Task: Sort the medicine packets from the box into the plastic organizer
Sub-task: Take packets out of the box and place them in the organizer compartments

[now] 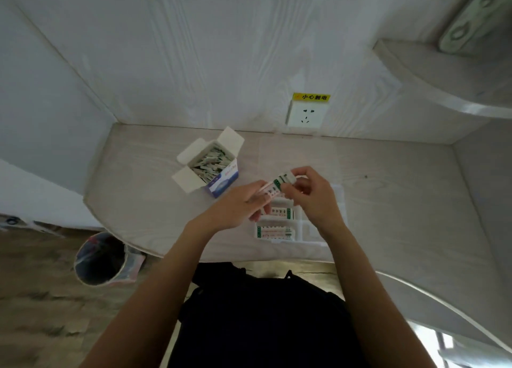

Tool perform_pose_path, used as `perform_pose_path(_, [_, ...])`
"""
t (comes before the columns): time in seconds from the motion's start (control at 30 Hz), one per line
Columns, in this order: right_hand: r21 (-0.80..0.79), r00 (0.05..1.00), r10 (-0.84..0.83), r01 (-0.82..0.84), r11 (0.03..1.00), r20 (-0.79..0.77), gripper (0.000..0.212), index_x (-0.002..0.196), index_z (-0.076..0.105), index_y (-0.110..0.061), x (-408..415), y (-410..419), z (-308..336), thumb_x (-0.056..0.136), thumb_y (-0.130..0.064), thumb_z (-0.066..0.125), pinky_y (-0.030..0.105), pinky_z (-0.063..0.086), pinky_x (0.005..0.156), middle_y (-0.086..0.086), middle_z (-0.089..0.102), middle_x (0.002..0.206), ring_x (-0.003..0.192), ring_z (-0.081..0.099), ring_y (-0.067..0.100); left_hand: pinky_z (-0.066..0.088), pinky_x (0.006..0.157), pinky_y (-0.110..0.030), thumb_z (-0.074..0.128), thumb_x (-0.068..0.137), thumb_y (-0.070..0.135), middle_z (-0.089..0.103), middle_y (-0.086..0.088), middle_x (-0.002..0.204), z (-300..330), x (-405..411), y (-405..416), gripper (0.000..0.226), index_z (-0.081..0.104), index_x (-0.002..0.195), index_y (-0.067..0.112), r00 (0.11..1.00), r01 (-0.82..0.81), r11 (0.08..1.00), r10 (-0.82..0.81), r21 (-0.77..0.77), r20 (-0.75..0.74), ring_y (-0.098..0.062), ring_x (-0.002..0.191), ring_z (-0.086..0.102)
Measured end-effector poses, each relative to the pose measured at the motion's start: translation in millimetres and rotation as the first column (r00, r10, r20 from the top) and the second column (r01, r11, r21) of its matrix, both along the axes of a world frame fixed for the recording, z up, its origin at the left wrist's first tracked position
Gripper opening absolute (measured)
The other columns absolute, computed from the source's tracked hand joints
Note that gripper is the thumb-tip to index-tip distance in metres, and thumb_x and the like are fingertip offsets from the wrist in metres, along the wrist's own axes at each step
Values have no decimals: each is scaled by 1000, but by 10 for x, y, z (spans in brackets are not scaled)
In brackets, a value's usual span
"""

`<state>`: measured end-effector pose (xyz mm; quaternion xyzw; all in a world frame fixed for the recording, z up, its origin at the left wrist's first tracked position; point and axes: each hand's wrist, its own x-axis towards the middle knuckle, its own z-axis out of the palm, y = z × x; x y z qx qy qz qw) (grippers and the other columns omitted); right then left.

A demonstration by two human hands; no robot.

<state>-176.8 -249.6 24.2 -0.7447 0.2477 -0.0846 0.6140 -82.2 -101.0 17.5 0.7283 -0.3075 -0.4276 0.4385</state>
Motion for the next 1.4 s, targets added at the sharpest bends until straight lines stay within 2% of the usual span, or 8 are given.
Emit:
perform_pose_path(0.13, [154,992,-123,123,980,-12,3,90,63,-12,-210,-81,-120,88,-10,62,20,49,54,2,67,69,56,60,7,37,49,-21,38,100,15,60,-3,75,-209,-171,-65,17,49,111,23,984,-64,996,53,-60,-171,-9,50,43])
perform_pose_path(0.27, [227,968,-232,247,942,-90,5,86,61,-11,-455,-109,-275,87,-5,63,20,54,59,7,68,73,59,63,8,38,46,-20,38,100,14,67,-1,76,-366,-306,-149,17,54,102,21,964,-198,977,178,-84,-200,-10,47,46])
perform_pose_path(0.53, [171,973,-200,218,961,-116,23,106,61,-6,-584,-54,-364,84,-2,66,16,50,55,10,69,81,57,63,7,36,44,-14,42,99,18,66,2,68,-497,-420,-170,16,54,90,23,974,-224,974,223,-41,-28,-6,43,49])
perform_pose_path(0.73, [-23,966,-206,205,979,-158,19,85,60,-21,-592,18,-485,82,-3,68,20,52,53,12,68,83,55,64,8,42,49,-14,43,98,22,61,7,64,-523,-394,-20,12,55,101,20,970,-187,982,182,14,158,-3,50,58])
perform_pose_path(0.83, [13,966,-189,194,981,-179,25,81,55,-25,-583,87,-500,81,-4,69,24,54,56,7,66,87,55,65,11,42,47,-15,47,97,20,60,6,70,-524,-413,14,10,54,104,19,978,-167,986,163,12,133,0,50,56])
perform_pose_path(1.0, [119,972,-152,174,978,-177,7,83,58,-12,-535,138,-476,88,-10,63,20,52,53,6,65,84,67,64,14,40,47,-11,52,94,20,58,6,65,-538,-416,61,12,56,105,15,968,-162,986,152,37,198,2,45,52])
perform_pose_path(1.2, [174,956,-229,262,949,-185,7,89,64,-5,-666,27,-488,86,-11,65,21,46,47,9,67,84,51,62,13,42,50,-11,55,93,15,60,6,60,-593,-314,189,6,58,88,14,942,-284,959,278,7,188,0,47,55])
perform_pose_path(1.4, [216,950,-252,290,932,-186,4,90,63,0,-604,130,-498,87,-3,61,20,52,50,10,66,81,54,65,12,43,49,-10,56,93,18,61,7,64,-538,-385,19,8,60,98,14,940,-245,969,248,-43,233,4,49,56])
